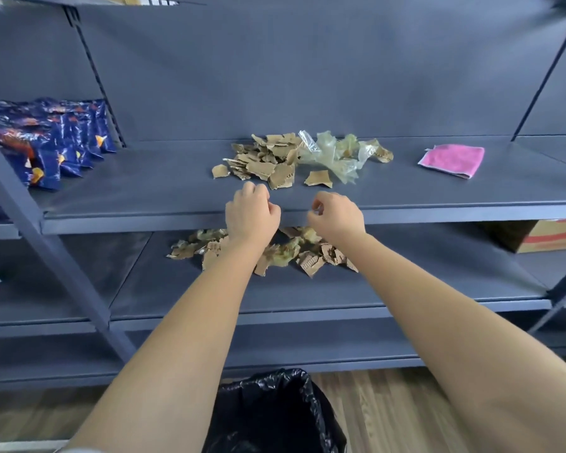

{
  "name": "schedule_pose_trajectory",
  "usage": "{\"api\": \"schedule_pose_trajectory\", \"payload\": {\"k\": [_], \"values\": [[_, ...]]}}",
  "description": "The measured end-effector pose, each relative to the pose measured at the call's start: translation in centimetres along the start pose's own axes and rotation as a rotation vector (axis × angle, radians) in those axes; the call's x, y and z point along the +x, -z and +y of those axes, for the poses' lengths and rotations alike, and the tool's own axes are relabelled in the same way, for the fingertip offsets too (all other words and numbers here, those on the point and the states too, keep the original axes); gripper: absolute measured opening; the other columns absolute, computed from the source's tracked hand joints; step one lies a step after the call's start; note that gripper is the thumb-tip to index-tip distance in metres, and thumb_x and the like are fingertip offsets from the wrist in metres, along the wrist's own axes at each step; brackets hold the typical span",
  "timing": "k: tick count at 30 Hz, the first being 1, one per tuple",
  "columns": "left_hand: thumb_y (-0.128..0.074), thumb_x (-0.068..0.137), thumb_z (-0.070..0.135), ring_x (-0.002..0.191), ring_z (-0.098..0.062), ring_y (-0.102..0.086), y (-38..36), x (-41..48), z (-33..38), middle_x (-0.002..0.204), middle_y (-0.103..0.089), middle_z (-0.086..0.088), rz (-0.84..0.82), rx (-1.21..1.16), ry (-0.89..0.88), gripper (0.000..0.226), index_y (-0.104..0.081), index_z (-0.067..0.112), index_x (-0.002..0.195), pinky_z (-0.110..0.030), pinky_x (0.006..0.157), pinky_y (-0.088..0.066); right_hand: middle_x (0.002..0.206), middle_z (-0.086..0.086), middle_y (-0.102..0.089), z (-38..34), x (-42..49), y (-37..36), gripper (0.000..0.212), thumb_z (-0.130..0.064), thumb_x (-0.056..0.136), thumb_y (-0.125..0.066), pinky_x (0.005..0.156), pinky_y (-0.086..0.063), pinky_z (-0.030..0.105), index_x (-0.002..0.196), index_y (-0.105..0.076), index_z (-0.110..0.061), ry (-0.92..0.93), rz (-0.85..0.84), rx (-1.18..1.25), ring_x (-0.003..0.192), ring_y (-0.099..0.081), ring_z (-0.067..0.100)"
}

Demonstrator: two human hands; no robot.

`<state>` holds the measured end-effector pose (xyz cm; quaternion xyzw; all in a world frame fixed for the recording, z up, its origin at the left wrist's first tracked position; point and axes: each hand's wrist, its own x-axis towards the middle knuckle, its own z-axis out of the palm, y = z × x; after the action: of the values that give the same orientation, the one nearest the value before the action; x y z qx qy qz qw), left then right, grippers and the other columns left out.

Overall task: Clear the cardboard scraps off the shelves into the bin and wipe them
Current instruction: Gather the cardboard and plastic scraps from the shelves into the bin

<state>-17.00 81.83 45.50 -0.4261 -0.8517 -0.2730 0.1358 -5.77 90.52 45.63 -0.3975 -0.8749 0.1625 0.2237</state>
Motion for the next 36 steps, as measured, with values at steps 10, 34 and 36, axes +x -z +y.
{"api": "schedule_pose_trajectory", "payload": {"k": [10, 34, 36], "values": [[-0.047, 0.09, 0.018, 0.11, -0.029, -0.049, -3.0, 4.5, 0.2, 0.122, -0.05, -0.01, -0.011, 0.009, -0.004, 0.026, -0.053, 0.007, 0.113, -0.04, 0.089, -0.039, 0.104, 0.009, -0.062, 1.3, 5.3, -0.1, 0.023, -0.017, 0.085, -0.047, 0.068, -0.036, 0.028, 0.103, -0.058, -0.007, 0.012, 0.017, 0.003, 0.093, -0.055, 0.03], [-0.052, 0.079, 0.061, 0.144, -0.038, 0.01, -8.5, 14.4, 0.4, 0.157, 0.013, -0.001, -0.13, -0.118, 0.29, 0.075, -0.02, 0.039, 0.143, -0.067, 0.107, -0.019, 0.156, 0.004, -0.014, 10.6, 19.2, 1.7, 0.055, -0.044, 0.087, -0.045, 0.113, -0.008, 0.052, 0.138, -0.034, -0.027, -0.123, 0.075, 0.025, 0.144, -0.009, 0.028], [-0.051, 0.077, 0.067, 0.143, -0.037, 0.013, -8.8, 14.9, -0.3, 0.157, 0.016, 0.0, -0.146, -0.102, 0.322, 0.08, -0.016, 0.041, 0.144, -0.068, 0.107, -0.017, 0.158, 0.002, -0.011, 11.7, 20.4, 1.8, 0.057, -0.047, 0.088, -0.043, 0.113, -0.009, 0.054, 0.141, -0.032, -0.029, -0.17, 0.057, 0.042, 0.145, -0.008, 0.028]]}}
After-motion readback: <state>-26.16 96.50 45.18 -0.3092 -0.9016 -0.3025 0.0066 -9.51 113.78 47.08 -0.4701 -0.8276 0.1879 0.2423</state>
